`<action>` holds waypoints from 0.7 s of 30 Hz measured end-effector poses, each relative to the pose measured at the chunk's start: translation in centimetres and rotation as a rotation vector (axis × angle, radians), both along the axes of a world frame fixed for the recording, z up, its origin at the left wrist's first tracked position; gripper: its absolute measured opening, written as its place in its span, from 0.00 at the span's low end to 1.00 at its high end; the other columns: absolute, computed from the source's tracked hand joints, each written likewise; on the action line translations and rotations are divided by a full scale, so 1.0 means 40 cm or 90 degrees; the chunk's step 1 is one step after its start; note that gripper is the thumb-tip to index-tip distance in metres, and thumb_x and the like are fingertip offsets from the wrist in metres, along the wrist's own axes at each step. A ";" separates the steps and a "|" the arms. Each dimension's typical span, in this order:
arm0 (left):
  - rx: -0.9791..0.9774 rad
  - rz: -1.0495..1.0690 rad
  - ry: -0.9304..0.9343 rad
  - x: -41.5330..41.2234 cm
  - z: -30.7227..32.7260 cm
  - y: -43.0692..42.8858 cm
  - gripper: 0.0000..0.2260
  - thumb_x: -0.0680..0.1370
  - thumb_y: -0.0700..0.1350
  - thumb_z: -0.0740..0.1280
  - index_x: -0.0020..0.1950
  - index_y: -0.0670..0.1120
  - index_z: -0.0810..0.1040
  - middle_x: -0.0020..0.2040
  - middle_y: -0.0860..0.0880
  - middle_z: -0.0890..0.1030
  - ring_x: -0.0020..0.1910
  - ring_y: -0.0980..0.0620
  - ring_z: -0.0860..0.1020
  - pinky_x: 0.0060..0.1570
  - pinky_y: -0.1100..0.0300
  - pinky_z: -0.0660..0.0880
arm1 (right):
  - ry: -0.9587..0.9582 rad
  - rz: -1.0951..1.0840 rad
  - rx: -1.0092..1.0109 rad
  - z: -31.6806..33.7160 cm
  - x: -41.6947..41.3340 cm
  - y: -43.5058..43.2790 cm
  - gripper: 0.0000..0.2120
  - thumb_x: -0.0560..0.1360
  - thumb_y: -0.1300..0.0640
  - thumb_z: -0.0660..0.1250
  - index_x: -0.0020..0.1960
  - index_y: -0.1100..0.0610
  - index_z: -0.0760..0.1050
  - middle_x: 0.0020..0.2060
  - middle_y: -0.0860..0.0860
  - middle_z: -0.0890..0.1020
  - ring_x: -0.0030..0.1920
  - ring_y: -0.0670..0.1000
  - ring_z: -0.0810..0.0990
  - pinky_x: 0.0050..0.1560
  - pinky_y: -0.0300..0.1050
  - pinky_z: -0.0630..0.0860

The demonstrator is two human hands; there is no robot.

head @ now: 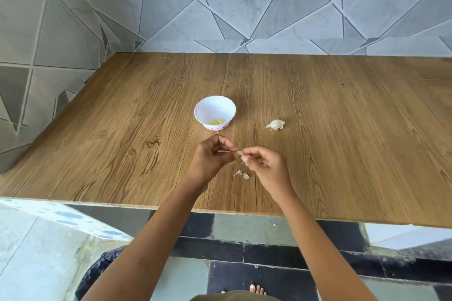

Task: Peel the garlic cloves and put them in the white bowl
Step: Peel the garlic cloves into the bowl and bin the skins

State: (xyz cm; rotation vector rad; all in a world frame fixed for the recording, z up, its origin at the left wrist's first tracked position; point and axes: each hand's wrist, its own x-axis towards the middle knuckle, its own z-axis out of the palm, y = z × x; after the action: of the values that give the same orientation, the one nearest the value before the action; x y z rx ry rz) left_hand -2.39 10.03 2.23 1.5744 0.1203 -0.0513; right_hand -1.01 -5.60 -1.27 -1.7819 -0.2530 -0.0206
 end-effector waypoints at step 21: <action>0.428 0.146 0.056 0.093 -0.067 0.156 0.04 0.71 0.39 0.73 0.39 0.47 0.81 0.34 0.50 0.79 0.36 0.52 0.76 0.37 0.63 0.71 | -0.229 -0.138 -0.488 -0.119 -0.057 -0.027 0.19 0.71 0.59 0.73 0.61 0.63 0.76 0.58 0.58 0.80 0.60 0.60 0.78 0.61 0.59 0.72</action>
State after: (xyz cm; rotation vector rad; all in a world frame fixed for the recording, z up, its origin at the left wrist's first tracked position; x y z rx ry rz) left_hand 1.33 16.25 -0.44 2.2185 0.4189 0.1117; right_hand -3.27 -6.70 -6.05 -2.5613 -0.3533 -0.4547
